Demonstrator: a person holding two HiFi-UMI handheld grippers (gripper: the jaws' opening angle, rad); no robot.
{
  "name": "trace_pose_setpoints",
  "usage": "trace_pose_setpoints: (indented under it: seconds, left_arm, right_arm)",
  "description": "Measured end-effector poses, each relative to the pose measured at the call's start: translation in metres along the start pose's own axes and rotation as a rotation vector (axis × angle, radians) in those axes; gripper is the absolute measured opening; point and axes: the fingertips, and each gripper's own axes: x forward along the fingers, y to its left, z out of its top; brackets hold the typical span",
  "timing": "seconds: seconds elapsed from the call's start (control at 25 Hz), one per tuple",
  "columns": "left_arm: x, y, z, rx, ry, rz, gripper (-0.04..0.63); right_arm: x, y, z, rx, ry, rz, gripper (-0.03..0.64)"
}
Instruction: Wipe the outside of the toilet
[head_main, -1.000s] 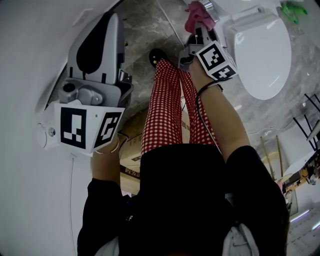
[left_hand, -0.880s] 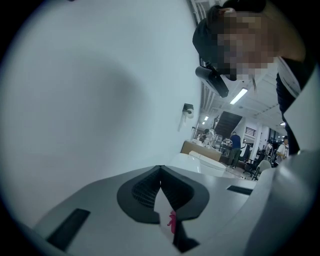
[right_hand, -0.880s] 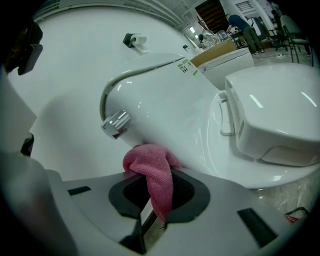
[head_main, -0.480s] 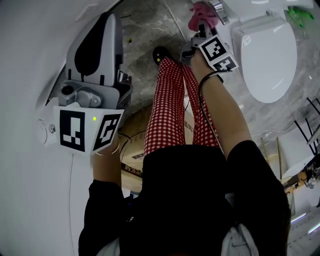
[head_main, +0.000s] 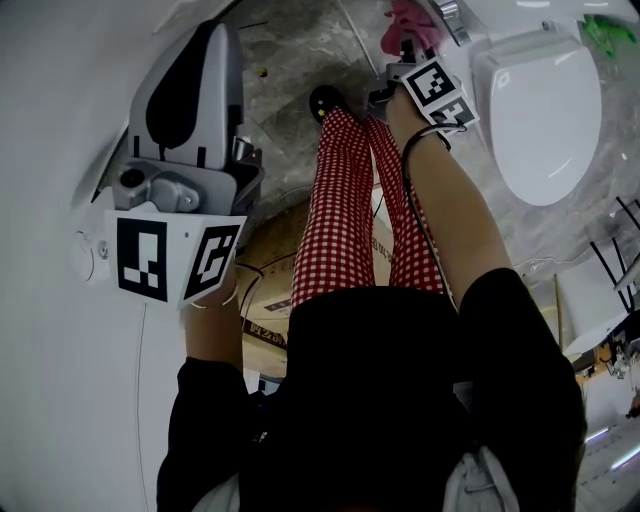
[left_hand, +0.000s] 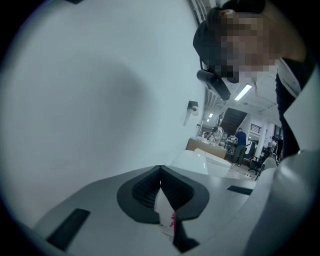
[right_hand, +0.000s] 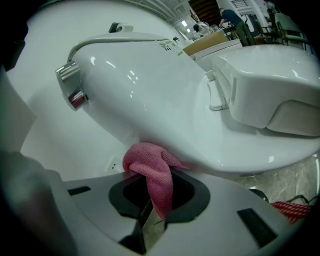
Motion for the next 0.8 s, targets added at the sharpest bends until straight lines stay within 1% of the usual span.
trace_pose_setpoints:
  seconds: [0.12, 0.2, 0.28, 0.4, 0.56, 0.72, 0.8]
  left_arm:
    - [-0.005, 0.001, -0.001, -0.001, 0.000, -0.002, 0.006]
    - [-0.010, 0.004, -0.003, 0.000, 0.003, 0.001, 0.006]
    - [-0.015, 0.006, -0.005, 0.005, 0.007, 0.008, 0.006]
    - [-0.019, 0.002, 0.000, 0.019, 0.006, 0.008, 0.006]
    - [-0.024, -0.009, 0.016, 0.047, -0.013, -0.009, 0.006]
    - [-0.033, -0.019, 0.034, 0.069, -0.026, -0.022, 0.006]
    - [-0.037, -0.024, 0.044, 0.090, -0.029, -0.030, 0.006]
  right_arm:
    - [0.001, 0.004, -0.003, -0.054, 0.022, 0.038, 0.072]
    - [-0.002, 0.013, -0.003, -0.106, 0.044, 0.081, 0.074]
    - [-0.007, 0.023, -0.002, -0.135, 0.056, 0.123, 0.072]
    - [-0.018, 0.034, 0.004, -0.146, 0.061, 0.174, 0.072]
    - [-0.041, 0.047, 0.018, -0.163, 0.054, 0.210, 0.072]
    - [-0.072, 0.077, 0.023, -0.188, 0.063, 0.284, 0.072]
    - [-0.088, 0.094, 0.027, -0.172, 0.060, 0.328, 0.072]
